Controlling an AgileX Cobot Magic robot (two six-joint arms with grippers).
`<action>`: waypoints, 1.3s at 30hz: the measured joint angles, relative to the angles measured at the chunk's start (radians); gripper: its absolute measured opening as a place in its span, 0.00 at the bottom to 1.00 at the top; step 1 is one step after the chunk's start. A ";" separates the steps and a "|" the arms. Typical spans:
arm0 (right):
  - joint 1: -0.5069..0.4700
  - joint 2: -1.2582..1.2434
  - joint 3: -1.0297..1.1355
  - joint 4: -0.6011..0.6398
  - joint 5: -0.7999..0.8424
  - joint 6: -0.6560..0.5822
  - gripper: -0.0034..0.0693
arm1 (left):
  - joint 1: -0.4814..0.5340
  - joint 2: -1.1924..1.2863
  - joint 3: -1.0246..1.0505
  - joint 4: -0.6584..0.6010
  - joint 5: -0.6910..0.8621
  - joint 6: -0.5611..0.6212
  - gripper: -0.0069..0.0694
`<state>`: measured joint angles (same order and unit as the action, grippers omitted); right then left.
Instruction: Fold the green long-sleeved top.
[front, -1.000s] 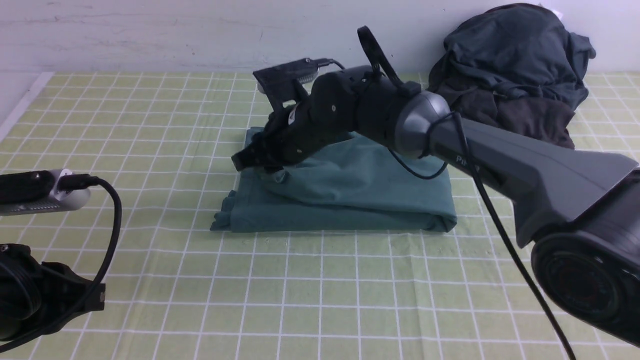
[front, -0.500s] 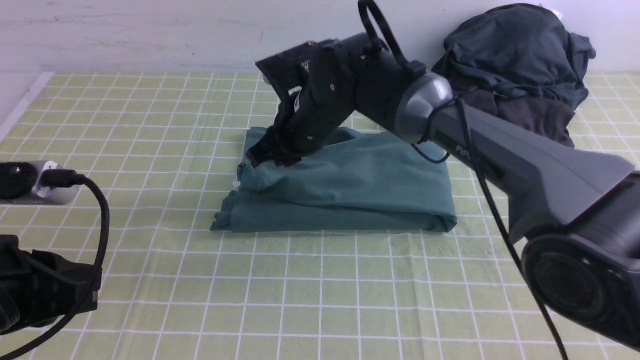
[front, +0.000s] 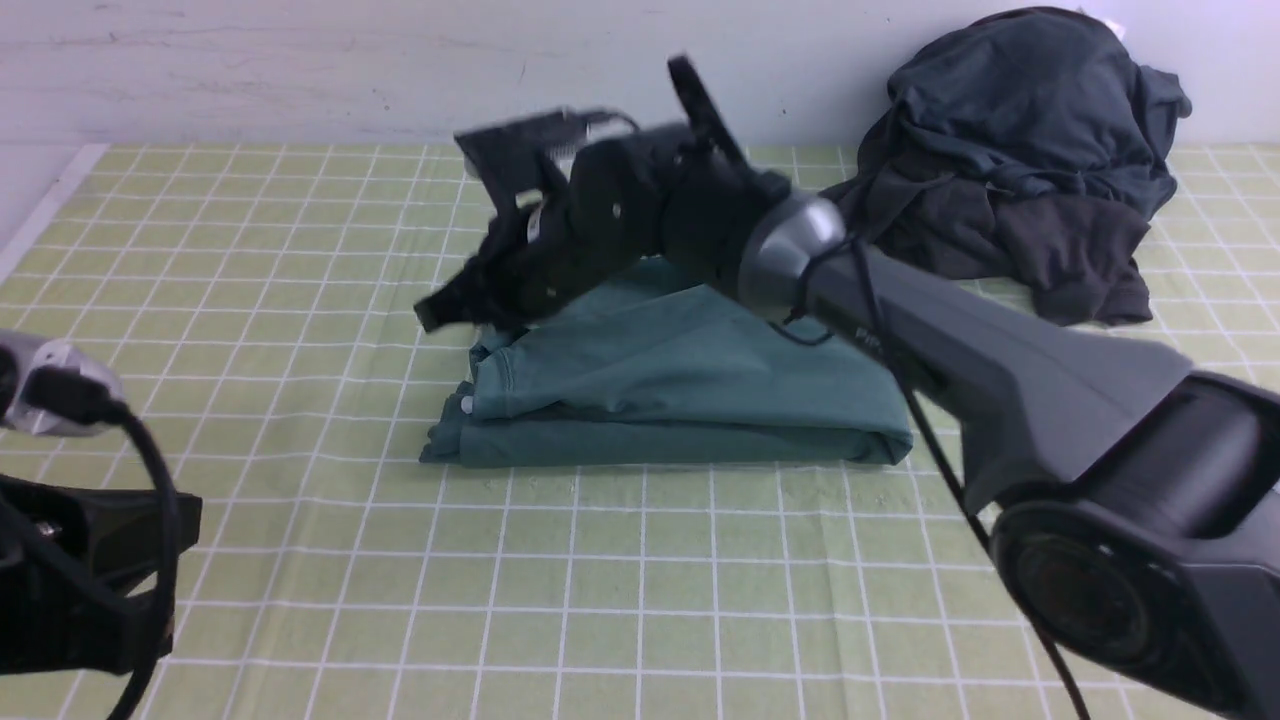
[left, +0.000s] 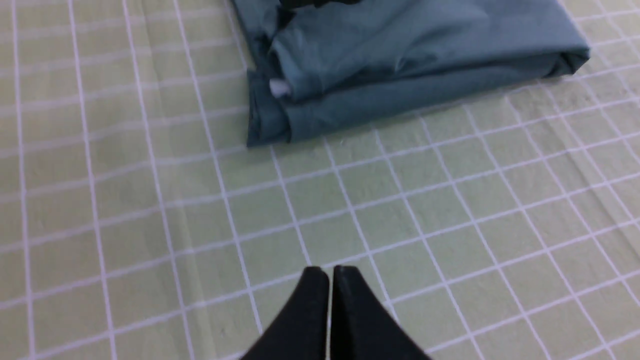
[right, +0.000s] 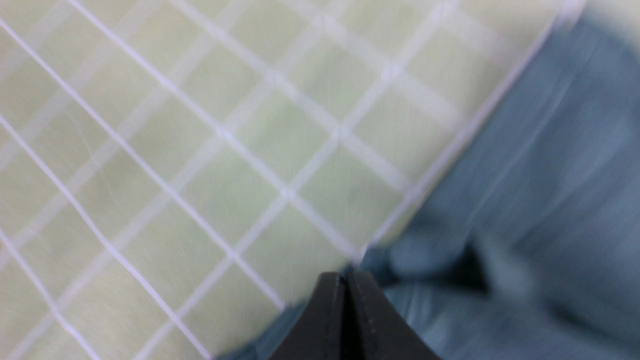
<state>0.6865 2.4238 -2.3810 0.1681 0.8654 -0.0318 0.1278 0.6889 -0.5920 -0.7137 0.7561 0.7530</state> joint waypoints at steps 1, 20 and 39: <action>-0.001 -0.045 -0.034 -0.032 0.019 -0.024 0.03 | 0.000 -0.059 0.016 -0.040 -0.013 0.057 0.09; -0.430 -0.949 0.469 0.023 0.023 -0.224 0.03 | -0.001 -0.389 0.211 -0.357 -0.243 0.453 0.09; -0.439 -1.826 1.892 0.013 -1.601 -0.383 0.03 | -0.001 -0.389 0.224 -0.239 -0.255 0.457 0.09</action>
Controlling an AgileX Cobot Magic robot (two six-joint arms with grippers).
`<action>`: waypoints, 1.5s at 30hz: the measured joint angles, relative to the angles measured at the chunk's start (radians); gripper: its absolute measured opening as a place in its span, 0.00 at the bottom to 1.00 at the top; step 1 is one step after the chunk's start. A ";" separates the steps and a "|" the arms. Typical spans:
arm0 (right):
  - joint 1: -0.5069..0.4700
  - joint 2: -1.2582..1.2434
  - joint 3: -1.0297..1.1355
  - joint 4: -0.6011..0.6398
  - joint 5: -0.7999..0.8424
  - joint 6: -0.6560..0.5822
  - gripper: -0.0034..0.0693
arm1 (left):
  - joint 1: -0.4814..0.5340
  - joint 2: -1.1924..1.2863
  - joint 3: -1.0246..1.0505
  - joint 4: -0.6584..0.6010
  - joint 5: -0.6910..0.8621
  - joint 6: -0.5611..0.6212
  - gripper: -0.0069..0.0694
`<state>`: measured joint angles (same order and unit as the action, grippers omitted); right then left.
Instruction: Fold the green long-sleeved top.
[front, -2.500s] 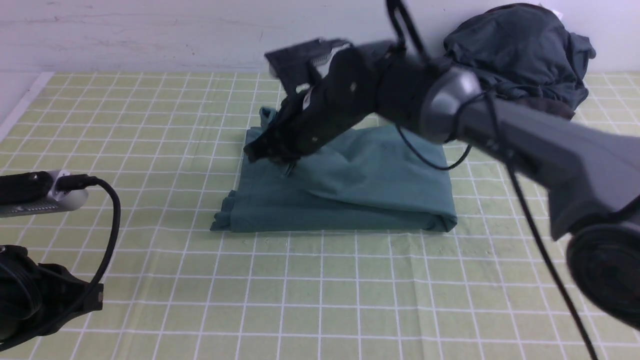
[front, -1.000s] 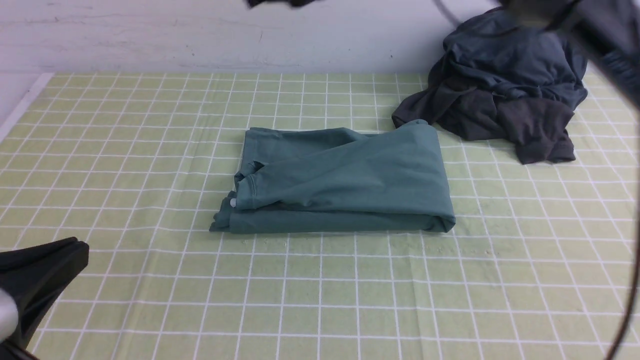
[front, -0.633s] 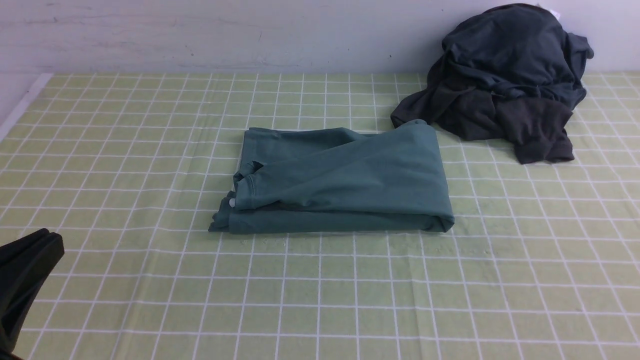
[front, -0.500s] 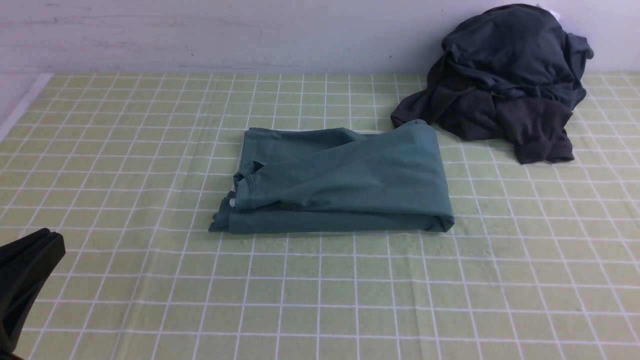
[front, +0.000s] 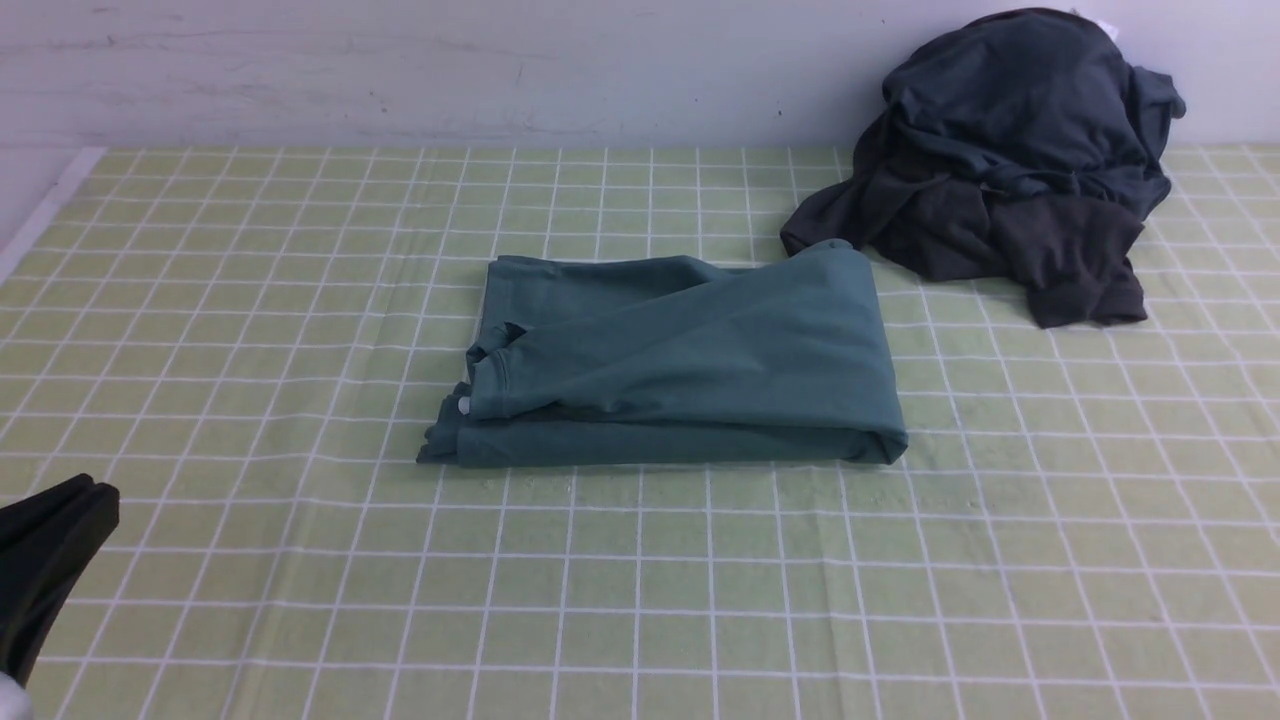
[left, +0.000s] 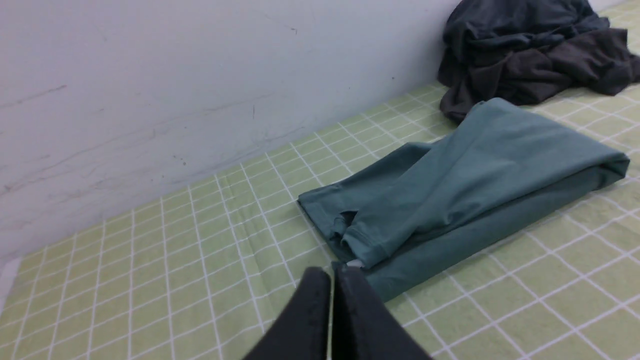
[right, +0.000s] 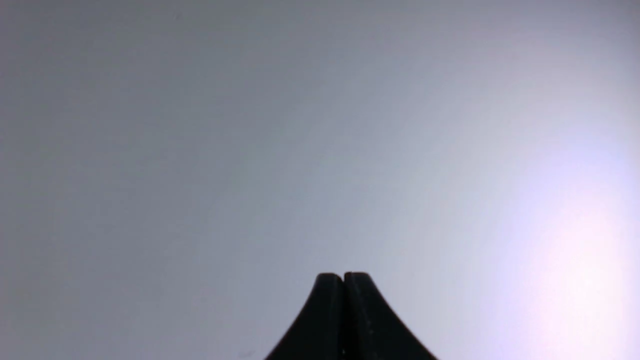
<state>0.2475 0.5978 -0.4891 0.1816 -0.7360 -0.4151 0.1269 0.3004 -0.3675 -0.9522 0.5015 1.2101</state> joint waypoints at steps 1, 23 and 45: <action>0.000 -0.002 -0.013 0.000 -0.010 0.002 0.03 | 0.000 0.000 0.014 0.003 -0.024 0.000 0.09; 0.000 0.026 -0.034 -0.004 0.016 0.038 0.03 | -0.243 -0.205 0.099 -0.280 -0.266 0.219 0.09; -0.001 -0.232 0.108 -0.004 0.052 0.041 0.03 | -0.391 -0.315 0.099 -0.375 -0.263 0.211 0.09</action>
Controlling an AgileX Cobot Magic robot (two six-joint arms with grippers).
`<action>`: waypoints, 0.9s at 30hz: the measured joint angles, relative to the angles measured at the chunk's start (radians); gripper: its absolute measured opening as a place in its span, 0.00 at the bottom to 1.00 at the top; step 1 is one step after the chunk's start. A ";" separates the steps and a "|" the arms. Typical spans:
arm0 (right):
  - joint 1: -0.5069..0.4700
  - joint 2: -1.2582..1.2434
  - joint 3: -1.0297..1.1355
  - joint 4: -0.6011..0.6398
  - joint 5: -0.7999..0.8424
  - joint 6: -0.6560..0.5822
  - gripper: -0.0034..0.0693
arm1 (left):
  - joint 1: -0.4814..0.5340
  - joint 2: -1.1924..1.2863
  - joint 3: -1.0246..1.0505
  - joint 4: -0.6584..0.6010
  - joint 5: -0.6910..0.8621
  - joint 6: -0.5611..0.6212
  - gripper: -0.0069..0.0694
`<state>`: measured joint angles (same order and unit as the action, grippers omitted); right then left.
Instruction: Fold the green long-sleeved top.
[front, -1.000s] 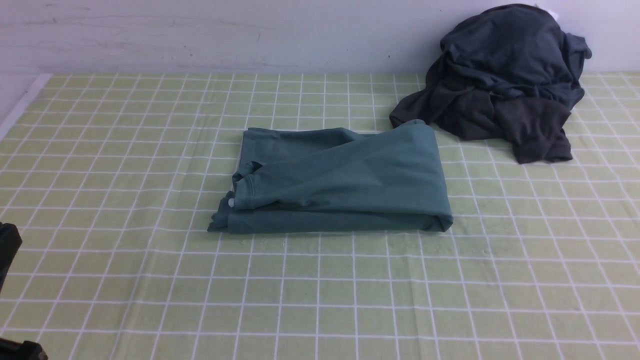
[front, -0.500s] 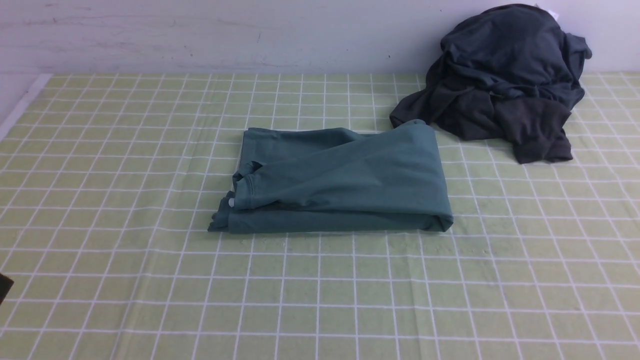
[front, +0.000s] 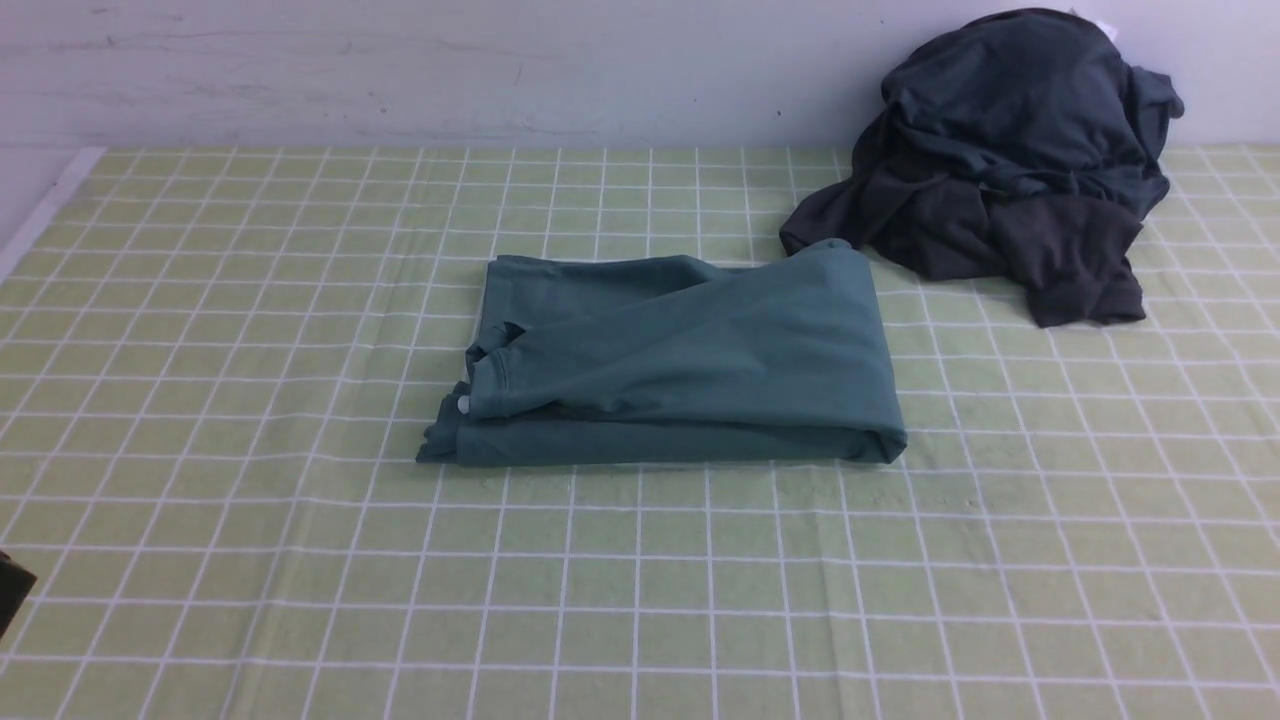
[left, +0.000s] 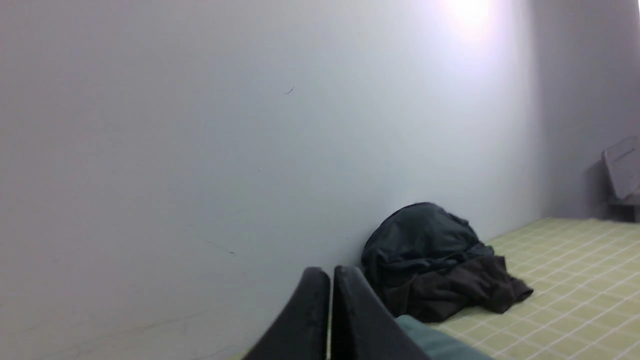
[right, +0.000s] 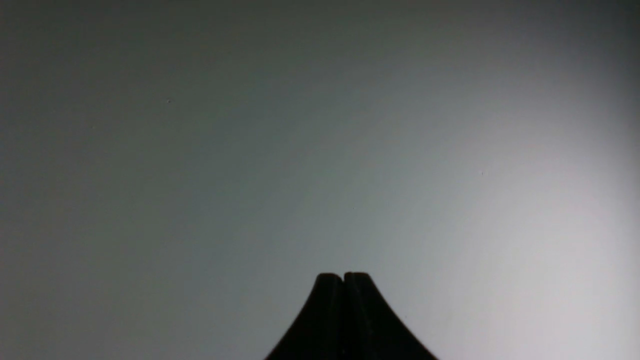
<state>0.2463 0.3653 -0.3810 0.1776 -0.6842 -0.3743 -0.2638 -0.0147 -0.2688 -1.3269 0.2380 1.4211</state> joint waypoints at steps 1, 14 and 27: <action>0.000 -0.039 0.026 0.000 0.000 0.000 0.03 | 0.000 0.000 0.000 -0.029 0.000 0.000 0.09; -0.115 -0.377 0.314 0.000 -0.022 0.001 0.03 | 0.000 -0.002 0.000 -0.370 -0.018 -0.005 0.09; -0.229 -0.377 0.406 0.143 0.150 0.001 0.03 | 0.000 -0.002 0.000 -0.383 -0.030 -0.006 0.09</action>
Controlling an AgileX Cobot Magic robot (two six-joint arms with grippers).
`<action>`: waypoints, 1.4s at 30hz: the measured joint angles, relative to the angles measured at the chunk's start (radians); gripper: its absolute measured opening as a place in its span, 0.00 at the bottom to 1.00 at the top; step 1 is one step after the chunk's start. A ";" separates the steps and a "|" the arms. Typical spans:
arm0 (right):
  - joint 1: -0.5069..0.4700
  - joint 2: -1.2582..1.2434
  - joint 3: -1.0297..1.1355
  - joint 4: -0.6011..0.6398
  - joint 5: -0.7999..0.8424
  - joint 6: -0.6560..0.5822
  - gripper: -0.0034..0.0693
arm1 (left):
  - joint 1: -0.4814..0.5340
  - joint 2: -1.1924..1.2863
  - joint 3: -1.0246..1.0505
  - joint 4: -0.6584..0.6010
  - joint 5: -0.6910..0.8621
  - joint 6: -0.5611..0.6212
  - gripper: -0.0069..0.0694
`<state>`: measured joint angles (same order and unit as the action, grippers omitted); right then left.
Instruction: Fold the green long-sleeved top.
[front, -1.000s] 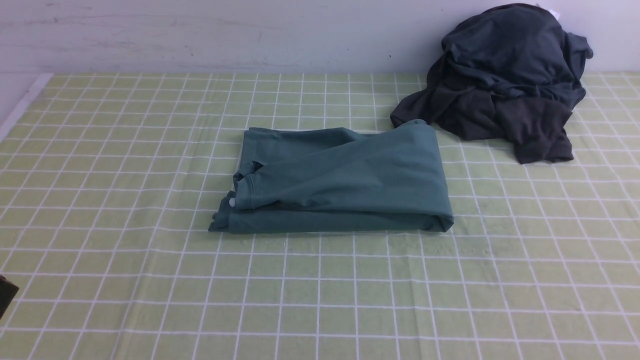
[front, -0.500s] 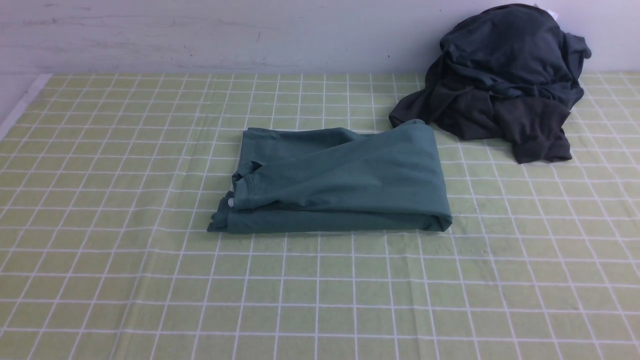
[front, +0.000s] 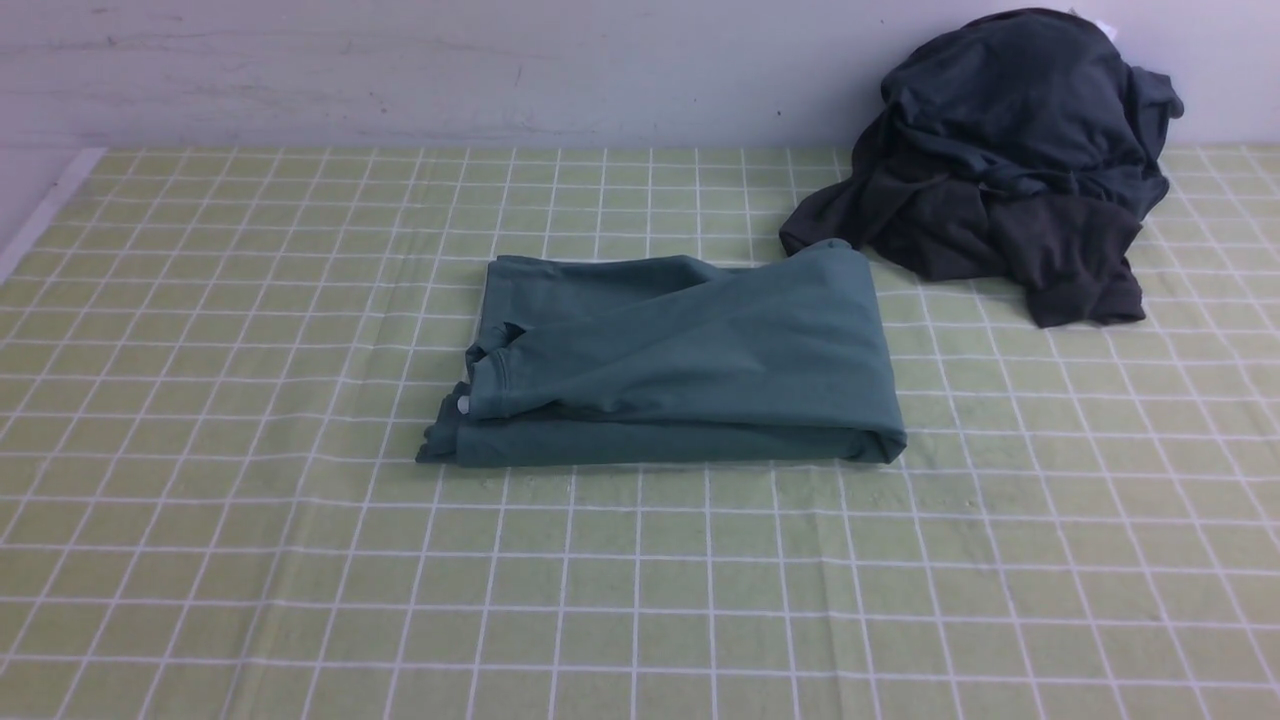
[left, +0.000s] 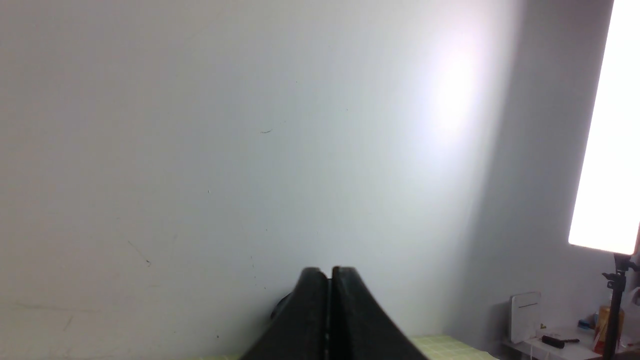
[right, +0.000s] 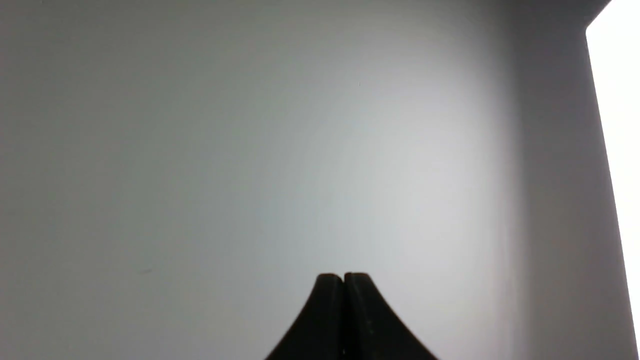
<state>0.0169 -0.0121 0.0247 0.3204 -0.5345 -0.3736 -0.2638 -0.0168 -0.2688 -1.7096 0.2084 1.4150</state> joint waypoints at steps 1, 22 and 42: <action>0.000 0.000 0.000 0.009 0.047 0.000 0.03 | 0.000 0.000 0.000 0.000 -0.001 0.000 0.09; -0.010 0.000 -0.002 -0.211 0.904 0.206 0.03 | 0.000 0.000 0.000 0.000 -0.001 0.014 0.09; -0.010 0.000 -0.003 -0.320 0.909 0.374 0.03 | 0.000 0.000 0.000 0.000 -0.002 0.014 0.09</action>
<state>0.0066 -0.0121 0.0219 0.0000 0.3743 0.0000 -0.2638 -0.0168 -0.2688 -1.7099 0.2066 1.4295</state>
